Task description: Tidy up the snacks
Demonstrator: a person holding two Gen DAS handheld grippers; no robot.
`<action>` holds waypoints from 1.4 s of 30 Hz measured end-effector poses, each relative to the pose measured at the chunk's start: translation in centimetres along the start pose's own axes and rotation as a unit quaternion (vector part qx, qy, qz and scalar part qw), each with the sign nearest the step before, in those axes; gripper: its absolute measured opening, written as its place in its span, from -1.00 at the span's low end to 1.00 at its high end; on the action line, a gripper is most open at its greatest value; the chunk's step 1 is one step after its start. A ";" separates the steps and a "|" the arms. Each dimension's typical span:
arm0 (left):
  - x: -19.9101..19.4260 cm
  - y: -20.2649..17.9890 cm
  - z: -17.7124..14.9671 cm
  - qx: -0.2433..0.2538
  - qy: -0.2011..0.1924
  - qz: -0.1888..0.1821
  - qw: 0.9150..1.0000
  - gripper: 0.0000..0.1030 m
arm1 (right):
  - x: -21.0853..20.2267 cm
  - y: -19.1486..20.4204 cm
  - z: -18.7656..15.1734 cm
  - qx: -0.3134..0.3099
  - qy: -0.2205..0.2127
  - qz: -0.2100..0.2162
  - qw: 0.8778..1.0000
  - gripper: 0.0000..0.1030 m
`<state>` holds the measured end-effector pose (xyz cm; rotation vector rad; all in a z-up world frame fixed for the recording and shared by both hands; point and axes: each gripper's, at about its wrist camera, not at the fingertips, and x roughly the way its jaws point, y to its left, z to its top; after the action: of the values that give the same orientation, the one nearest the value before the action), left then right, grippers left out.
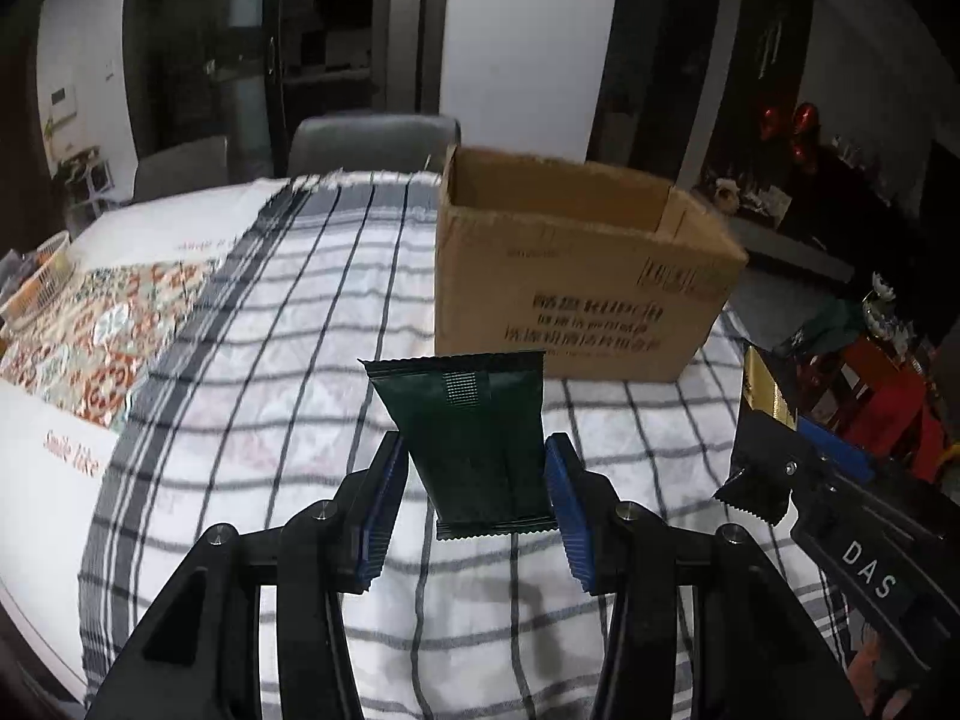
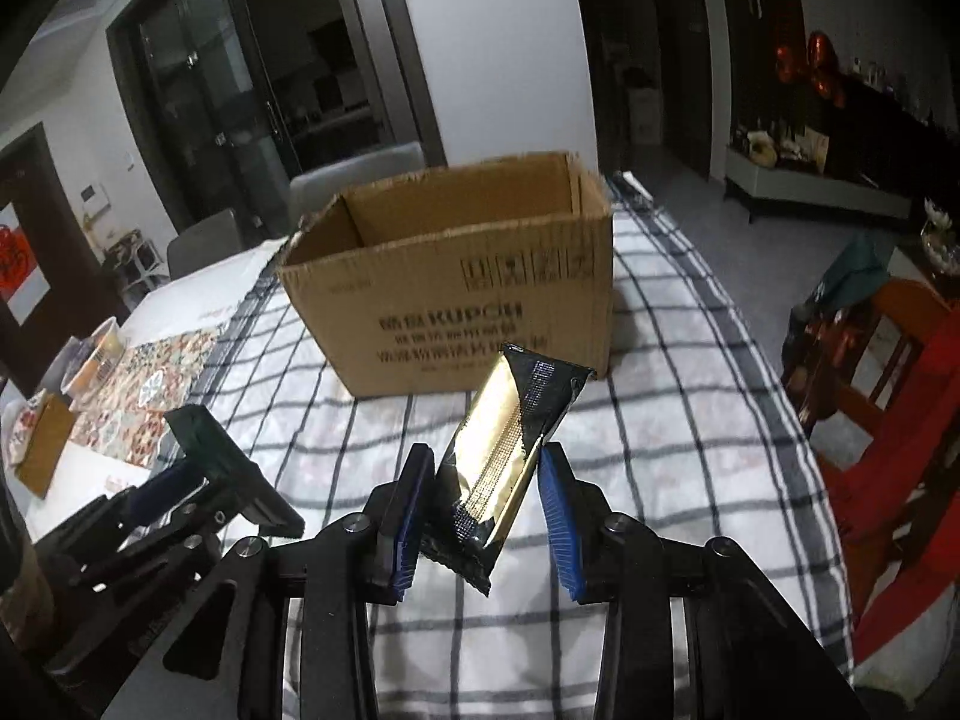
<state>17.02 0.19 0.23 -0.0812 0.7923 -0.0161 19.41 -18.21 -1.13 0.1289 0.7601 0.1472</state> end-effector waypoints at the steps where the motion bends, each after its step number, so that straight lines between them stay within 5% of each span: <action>1: -0.1 0.0 0.2 0.001 -0.003 -0.003 1.000 -0.10 | -0.2 0.0 0.1 -0.003 -0.005 -0.002 1.000 -0.27; 15: -2.0 -0.4 4.7 0.029 -0.065 -0.035 0.997 -0.10 | -1.2 -0.2 3.6 -0.010 -0.047 0.001 0.999 -0.28; 25: -1.2 -1.5 8.4 0.053 -0.083 -0.050 0.994 -0.10 | -0.3 -0.7 7.5 -0.019 -0.062 0.008 0.998 -0.57; 42: 4.1 -3.4 14.9 0.093 -0.068 -0.079 0.990 -0.10 | 3.3 -0.8 12.4 -0.017 -0.063 0.011 0.998 -0.57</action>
<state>30.54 -2.36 8.03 0.0314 0.6436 -0.2326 30.40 -19.16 5.42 0.1128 0.6303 0.1720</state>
